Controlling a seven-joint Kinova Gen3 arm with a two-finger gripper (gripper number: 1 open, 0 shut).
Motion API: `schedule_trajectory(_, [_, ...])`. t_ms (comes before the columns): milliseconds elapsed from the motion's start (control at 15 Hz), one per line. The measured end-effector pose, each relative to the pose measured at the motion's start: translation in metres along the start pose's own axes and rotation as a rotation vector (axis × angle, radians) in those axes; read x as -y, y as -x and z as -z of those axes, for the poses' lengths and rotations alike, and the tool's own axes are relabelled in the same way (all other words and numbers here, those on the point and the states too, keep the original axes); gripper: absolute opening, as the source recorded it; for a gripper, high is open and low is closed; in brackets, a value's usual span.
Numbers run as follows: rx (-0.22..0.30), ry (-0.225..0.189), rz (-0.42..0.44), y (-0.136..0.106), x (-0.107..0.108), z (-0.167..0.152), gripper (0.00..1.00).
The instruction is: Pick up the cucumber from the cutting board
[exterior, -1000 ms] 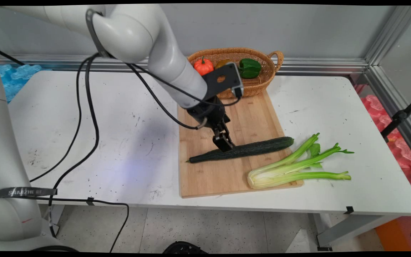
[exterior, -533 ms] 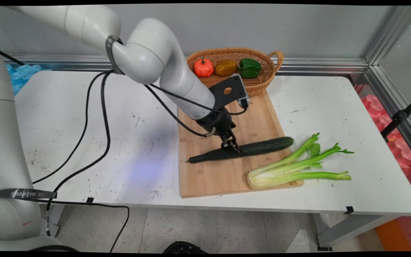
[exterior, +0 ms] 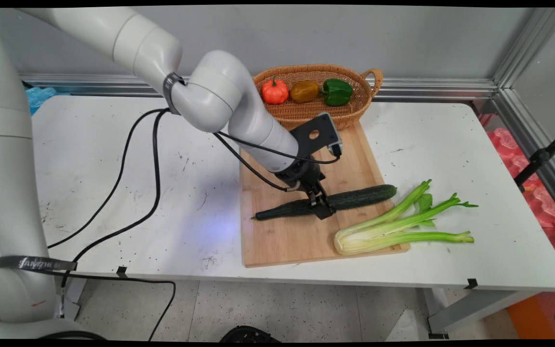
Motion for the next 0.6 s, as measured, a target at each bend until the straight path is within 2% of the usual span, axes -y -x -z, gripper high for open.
schedule_trajectory(267, [-0.005, 0.006, 0.001, 0.003, 0.0, -0.01, 1.0])
schedule_trajectory(333, [-0.006, 0.008, -0.001, 0.004, 0.0, -0.011, 0.0])
schedule_trajectory(600, [-0.008, 0.016, -0.009, 0.006, 0.0, -0.015, 0.0])
